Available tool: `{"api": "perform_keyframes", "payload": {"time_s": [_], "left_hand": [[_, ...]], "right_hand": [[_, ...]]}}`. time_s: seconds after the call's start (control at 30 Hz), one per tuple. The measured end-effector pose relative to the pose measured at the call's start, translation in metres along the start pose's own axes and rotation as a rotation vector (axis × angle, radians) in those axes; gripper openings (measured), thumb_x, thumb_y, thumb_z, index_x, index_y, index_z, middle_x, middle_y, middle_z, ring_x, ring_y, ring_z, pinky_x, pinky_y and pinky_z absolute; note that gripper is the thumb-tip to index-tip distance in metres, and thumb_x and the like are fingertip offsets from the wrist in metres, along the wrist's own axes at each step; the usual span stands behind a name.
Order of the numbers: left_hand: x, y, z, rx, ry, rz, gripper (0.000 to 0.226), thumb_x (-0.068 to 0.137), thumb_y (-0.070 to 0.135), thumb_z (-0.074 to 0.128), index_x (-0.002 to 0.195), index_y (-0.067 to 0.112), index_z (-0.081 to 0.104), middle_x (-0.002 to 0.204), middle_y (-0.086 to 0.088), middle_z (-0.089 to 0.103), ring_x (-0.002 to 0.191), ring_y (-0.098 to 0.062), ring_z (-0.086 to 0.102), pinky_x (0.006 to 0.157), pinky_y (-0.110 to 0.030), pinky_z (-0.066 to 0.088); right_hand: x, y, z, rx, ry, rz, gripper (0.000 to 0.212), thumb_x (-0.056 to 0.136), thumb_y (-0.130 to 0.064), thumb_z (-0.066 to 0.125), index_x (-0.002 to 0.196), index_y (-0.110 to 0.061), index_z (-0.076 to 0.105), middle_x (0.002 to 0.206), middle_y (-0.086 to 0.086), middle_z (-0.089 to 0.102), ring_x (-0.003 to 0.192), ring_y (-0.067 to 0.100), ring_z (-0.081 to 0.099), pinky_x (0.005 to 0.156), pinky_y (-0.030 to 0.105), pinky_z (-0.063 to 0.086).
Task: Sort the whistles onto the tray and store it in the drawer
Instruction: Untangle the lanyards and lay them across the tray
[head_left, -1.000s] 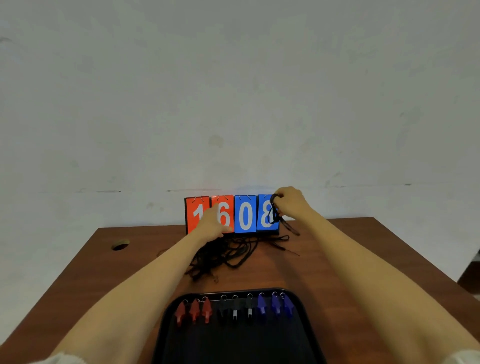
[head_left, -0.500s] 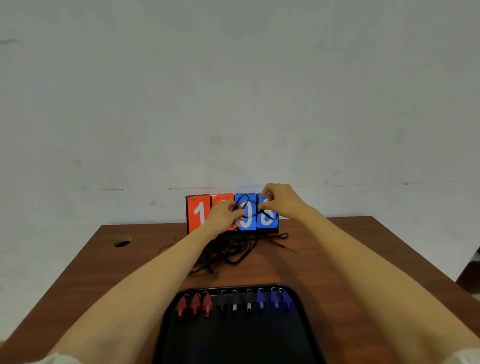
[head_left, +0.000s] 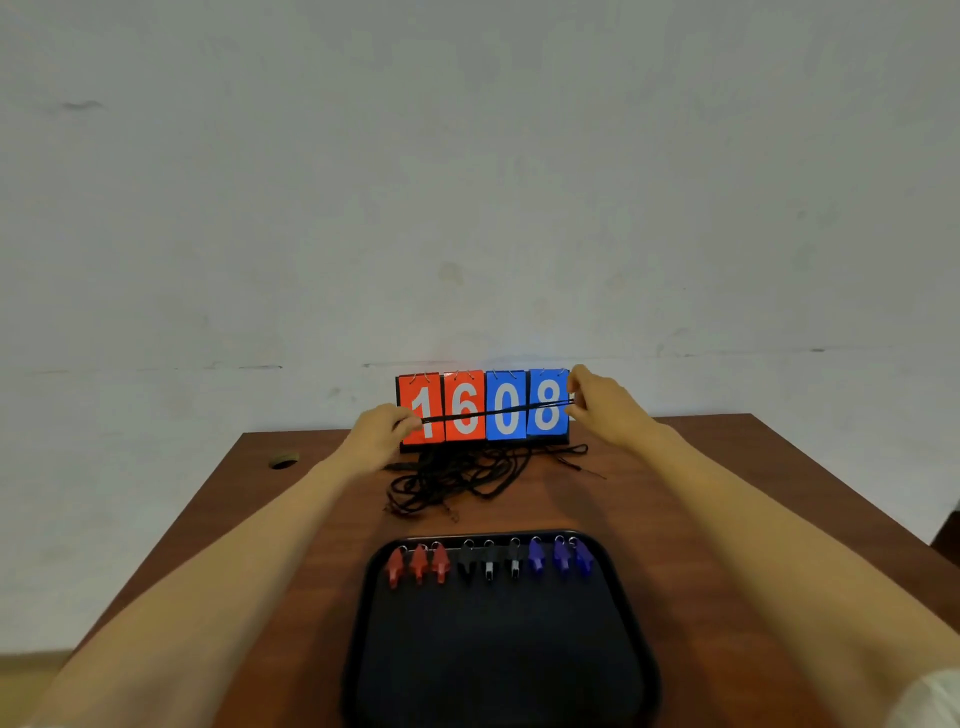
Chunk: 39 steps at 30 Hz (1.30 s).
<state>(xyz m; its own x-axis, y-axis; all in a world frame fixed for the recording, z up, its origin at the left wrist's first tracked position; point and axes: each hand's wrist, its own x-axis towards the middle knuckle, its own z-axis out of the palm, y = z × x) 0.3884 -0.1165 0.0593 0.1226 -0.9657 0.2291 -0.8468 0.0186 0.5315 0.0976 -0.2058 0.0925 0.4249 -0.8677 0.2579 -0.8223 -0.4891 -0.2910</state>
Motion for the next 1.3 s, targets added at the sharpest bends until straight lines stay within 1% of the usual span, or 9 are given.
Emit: {"api": "perform_keyframes", "payload": {"time_s": [0.07,0.17,0.37,0.47,0.63,0.8,0.93,1.07,1.3], "left_hand": [[-0.011,-0.001,0.001,0.048,-0.001,0.002,0.032,0.099,0.021,0.043,0.097,0.000,0.067,0.092,-0.008,0.061,0.083,-0.019,0.052,0.073,-0.028,0.038],[-0.028,0.000,0.003,0.119,0.004,0.026,0.027,0.098,0.019,0.044,0.085,0.008,0.065,0.085,-0.008,0.061,0.075,-0.018,0.050,0.064,-0.027,0.036],[-0.068,-0.015,0.028,0.428,0.040,0.021,0.031,0.100,0.031,0.038,0.103,0.028,0.068,0.105,0.005,0.063,0.109,-0.022,0.043,0.087,-0.035,0.028],[-0.089,-0.021,0.047,0.456,-0.027,-0.023,0.033,0.101,0.030,0.033,0.110,0.029,0.065,0.109,0.004,0.055,0.116,-0.020,0.037,0.096,-0.037,0.019],[-0.115,-0.039,0.067,0.135,-0.122,-0.062,0.032,0.101,0.020,0.038,0.123,0.010,0.059,0.101,-0.002,0.048,0.100,-0.024,0.055,0.090,-0.033,0.040],[-0.137,-0.048,0.070,-0.096,-0.095,-0.210,0.008,0.093,0.020,0.056,0.097,0.013,0.059,0.090,-0.001,0.062,0.087,-0.020,0.057,0.075,-0.032,0.042],[-0.149,-0.060,0.072,-0.100,-0.134,-0.278,0.011,0.087,0.028,0.065,0.081,0.019,0.064,0.077,0.003,0.066,0.080,-0.016,0.061,0.071,-0.030,0.045],[-0.155,-0.062,0.079,-0.071,-0.183,-0.285,0.018,0.095,0.017,0.052,0.104,0.015,0.068,0.088,-0.002,0.069,0.096,-0.017,0.062,0.086,-0.030,0.045],[-0.171,-0.072,0.091,-0.070,-0.102,-0.347,0.011,0.087,0.024,0.065,0.080,0.016,0.067,0.080,0.001,0.069,0.082,-0.018,0.064,0.069,-0.029,0.047]], "right_hand": [[-0.007,-0.001,0.004,-0.028,0.001,0.002,0.027,0.093,-0.009,0.049,0.119,-0.007,0.053,0.102,0.014,0.064,0.088,0.030,0.060,0.074,0.035,0.046],[-0.023,-0.004,0.013,-0.103,-0.027,0.014,0.024,0.093,-0.008,0.046,0.103,-0.003,0.067,0.104,0.015,0.064,0.079,0.027,0.057,0.067,0.034,0.044],[-0.068,0.010,0.044,0.007,-0.081,0.058,0.019,0.093,-0.021,0.056,0.102,-0.012,0.069,0.104,0.002,0.040,0.087,0.021,0.054,0.083,0.033,0.048],[-0.091,0.021,0.063,0.049,-0.119,0.077,0.019,0.093,-0.018,0.057,0.105,-0.009,0.069,0.109,0.007,0.054,0.092,0.022,0.058,0.085,0.029,0.046],[-0.121,0.035,0.085,0.117,-0.244,0.119,0.020,0.092,-0.009,0.055,0.106,-0.008,0.070,0.101,0.005,0.069,0.089,0.020,0.063,0.083,0.030,0.049],[-0.141,0.044,0.099,0.243,-0.223,0.199,0.012,0.092,-0.014,0.057,0.082,-0.012,0.063,0.070,0.002,0.065,0.056,0.017,0.059,0.058,0.021,0.047],[-0.150,0.050,0.108,0.273,-0.278,0.256,0.017,0.092,-0.021,0.059,0.097,-0.012,0.073,0.074,0.007,0.068,0.069,0.015,0.061,0.072,0.025,0.045],[-0.158,0.053,0.120,0.267,-0.302,0.346,0.024,0.099,-0.011,0.043,0.113,-0.006,0.062,0.081,0.005,0.065,0.070,0.015,0.057,0.072,0.031,0.048],[-0.175,0.062,0.125,0.317,-0.149,0.450,0.014,0.088,-0.015,0.065,0.076,-0.007,0.065,0.066,-0.009,0.062,0.063,0.002,0.056,0.057,0.019,0.044]]}}
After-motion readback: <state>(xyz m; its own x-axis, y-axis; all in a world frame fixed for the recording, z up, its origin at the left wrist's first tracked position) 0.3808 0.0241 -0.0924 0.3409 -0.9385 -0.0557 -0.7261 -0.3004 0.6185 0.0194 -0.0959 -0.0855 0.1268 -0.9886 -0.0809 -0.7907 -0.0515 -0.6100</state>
